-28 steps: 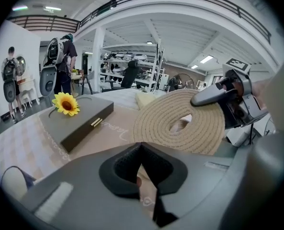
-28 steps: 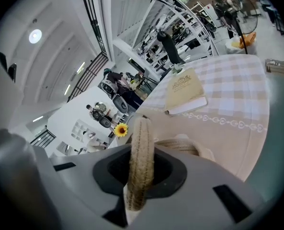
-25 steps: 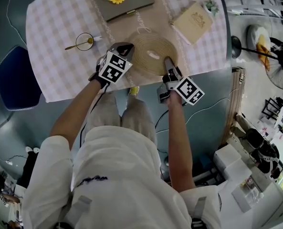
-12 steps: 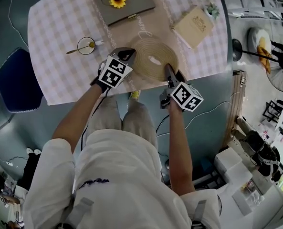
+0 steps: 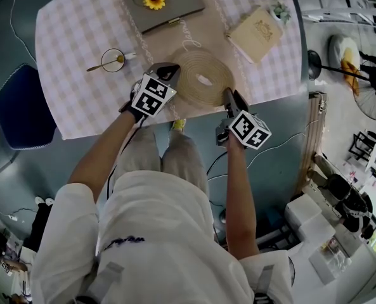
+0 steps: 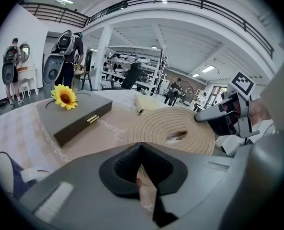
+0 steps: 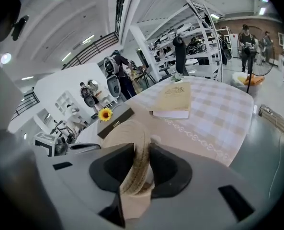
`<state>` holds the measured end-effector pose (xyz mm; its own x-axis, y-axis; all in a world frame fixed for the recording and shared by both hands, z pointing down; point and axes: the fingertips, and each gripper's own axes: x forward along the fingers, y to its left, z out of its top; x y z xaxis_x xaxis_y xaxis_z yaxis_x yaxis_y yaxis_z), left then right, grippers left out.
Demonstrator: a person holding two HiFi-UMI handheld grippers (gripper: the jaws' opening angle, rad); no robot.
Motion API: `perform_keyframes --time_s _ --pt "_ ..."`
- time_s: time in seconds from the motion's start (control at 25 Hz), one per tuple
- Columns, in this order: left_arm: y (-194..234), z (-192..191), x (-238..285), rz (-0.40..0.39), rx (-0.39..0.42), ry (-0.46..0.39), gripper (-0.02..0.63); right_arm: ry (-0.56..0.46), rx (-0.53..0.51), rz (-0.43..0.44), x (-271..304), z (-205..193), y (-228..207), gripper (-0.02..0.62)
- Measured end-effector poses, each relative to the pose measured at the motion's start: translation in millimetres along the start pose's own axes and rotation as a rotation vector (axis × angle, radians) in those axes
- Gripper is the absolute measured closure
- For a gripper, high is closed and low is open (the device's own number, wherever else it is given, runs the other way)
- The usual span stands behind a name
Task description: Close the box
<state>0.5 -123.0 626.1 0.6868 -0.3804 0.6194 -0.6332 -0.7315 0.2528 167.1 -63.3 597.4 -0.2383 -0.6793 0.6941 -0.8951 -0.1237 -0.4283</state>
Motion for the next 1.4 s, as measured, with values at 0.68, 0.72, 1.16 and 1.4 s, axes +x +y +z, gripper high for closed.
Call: perform_keyframes --time_s 0.68,0.72,1.16,1.4 --pt "-33 -11 9 -0.094 0.113 0.066 0.604 0.048 -0.143 -0.073 10 -20 -18 0.514" --pt "-33 -11 9 -0.091 0.112 0.065 0.604 0.05 -0.147 -0.075 10 -19 -18 0.512" --pt "-35 -11 10 -0.094 0.111 0.079 0.604 0.062 -0.099 -0.093 13 -22 -29 0.488" --pt "-34 -12 11 -0.104 0.117 0.085 0.604 0.043 0.129 -0.03 14 -25 -38 0.453"
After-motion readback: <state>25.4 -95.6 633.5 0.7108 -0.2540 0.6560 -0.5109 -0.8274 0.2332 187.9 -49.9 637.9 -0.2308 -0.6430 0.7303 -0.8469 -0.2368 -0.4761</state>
